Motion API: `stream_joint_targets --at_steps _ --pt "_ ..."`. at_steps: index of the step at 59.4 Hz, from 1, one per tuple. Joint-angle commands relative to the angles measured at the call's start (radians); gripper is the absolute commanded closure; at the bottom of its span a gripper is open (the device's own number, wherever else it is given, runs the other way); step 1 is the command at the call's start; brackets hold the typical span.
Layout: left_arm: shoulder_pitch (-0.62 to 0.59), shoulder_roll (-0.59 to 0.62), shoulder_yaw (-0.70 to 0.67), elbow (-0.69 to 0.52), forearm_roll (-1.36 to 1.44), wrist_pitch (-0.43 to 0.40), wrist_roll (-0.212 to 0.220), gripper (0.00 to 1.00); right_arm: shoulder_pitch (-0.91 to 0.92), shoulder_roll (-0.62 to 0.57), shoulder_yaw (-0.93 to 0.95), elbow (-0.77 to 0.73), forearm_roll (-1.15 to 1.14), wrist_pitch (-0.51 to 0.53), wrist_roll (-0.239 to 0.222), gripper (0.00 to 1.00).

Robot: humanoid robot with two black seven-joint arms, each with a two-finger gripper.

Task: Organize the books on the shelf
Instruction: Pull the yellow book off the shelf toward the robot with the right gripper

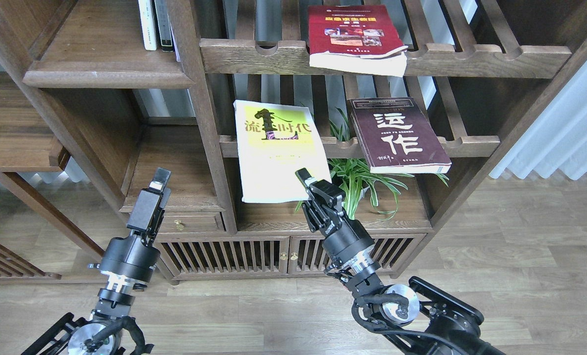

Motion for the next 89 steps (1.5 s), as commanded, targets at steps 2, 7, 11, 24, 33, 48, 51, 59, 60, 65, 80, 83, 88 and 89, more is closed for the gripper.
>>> stream_joint_targets --at_steps 2,7,11,24,33,48,51,59,60,65,80,83,88,89 --pt "0.0 0.006 -0.017 0.0 -0.002 0.0 -0.001 0.01 -0.022 -0.024 -0.002 0.005 0.0 0.0 -0.008 0.93" --pt "0.003 0.008 -0.026 0.001 -0.002 0.0 -0.001 0.01 -0.04 -0.034 -0.004 0.017 0.0 0.0 -0.008 0.94" --pt "0.006 0.011 -0.035 0.001 -0.004 0.0 -0.001 0.01 -0.057 -0.044 -0.004 0.04 0.0 0.0 -0.008 0.94" --pt "0.008 0.048 -0.032 0.006 -0.043 0.0 -0.001 0.01 -0.097 -0.096 -0.001 0.154 0.0 0.0 -0.006 0.94" --pt "0.008 0.086 -0.022 0.008 -0.088 0.0 0.001 0.02 -0.112 -0.11 -0.004 0.174 -0.002 0.0 -0.006 0.94" --pt "0.002 0.095 -0.017 0.006 -0.099 0.0 0.002 0.03 -0.129 -0.111 -0.028 0.174 -0.032 0.0 -0.006 0.94" --pt "-0.002 0.098 0.001 0.008 -0.111 0.0 0.019 0.03 -0.137 -0.1 -0.05 0.174 -0.055 0.0 -0.006 0.94" --pt "-0.005 0.106 0.026 0.009 -0.171 0.0 0.126 0.02 -0.135 -0.087 -0.068 0.174 -0.065 0.0 -0.006 0.94" --pt "-0.005 0.106 0.027 0.009 -0.175 0.0 0.133 0.02 -0.134 -0.085 -0.068 0.174 -0.066 0.0 -0.006 0.94" --pt "-0.006 0.106 0.029 0.009 -0.22 0.0 0.228 0.02 -0.131 -0.068 -0.068 0.174 -0.083 0.0 -0.006 0.94" --pt "-0.006 0.111 0.031 0.008 -0.275 0.0 0.304 0.02 -0.128 -0.045 -0.103 0.174 -0.114 0.0 -0.006 0.94" --pt "-0.006 0.114 0.032 0.008 -0.275 0.0 0.306 0.02 -0.126 -0.044 -0.116 0.174 -0.115 0.0 -0.006 0.94" --pt "-0.006 0.127 0.037 0.003 -0.28 0.0 0.306 0.02 -0.126 -0.039 -0.134 0.172 -0.121 0.0 -0.008 0.94" --pt "-0.006 0.132 0.037 0.003 -0.283 0.0 0.306 0.02 -0.125 -0.039 -0.137 0.171 -0.124 0.0 -0.008 0.94"
